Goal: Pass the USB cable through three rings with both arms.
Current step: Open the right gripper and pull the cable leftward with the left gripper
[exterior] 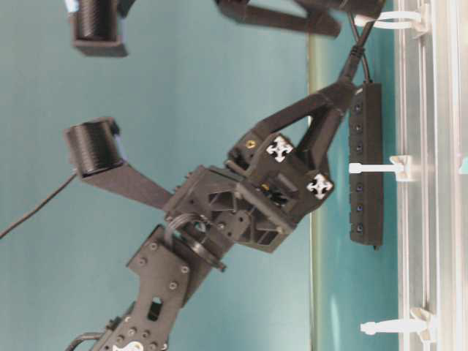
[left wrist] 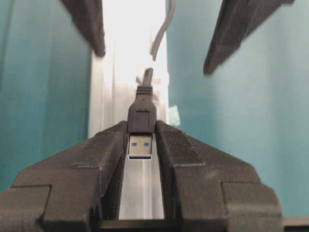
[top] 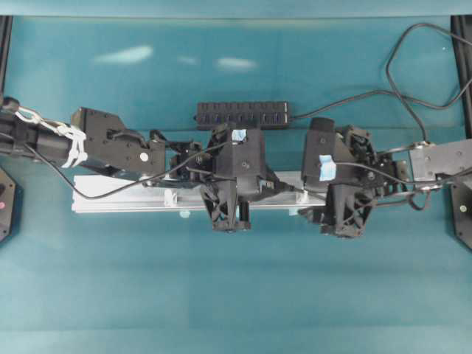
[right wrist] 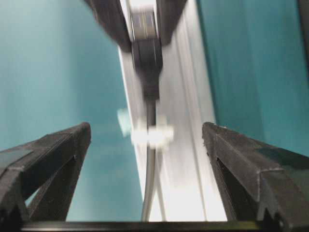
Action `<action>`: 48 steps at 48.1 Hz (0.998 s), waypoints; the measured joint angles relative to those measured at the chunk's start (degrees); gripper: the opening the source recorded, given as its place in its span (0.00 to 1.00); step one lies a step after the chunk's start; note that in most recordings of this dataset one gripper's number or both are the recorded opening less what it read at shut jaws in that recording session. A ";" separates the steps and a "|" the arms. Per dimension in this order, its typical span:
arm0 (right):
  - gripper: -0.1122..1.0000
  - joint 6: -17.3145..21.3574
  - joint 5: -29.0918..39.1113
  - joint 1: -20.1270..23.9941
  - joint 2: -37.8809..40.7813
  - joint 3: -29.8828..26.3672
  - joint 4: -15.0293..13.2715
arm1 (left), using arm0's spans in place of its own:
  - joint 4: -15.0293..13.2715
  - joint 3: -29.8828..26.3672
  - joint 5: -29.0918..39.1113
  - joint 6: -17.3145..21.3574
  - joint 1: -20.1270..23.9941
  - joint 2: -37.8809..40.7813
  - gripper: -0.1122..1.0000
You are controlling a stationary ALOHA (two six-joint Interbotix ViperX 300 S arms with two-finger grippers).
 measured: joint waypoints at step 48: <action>0.07 -0.09 -4.04 -1.58 3.69 -2.11 -0.62 | 0.09 0.44 0.35 0.70 0.09 -0.97 0.32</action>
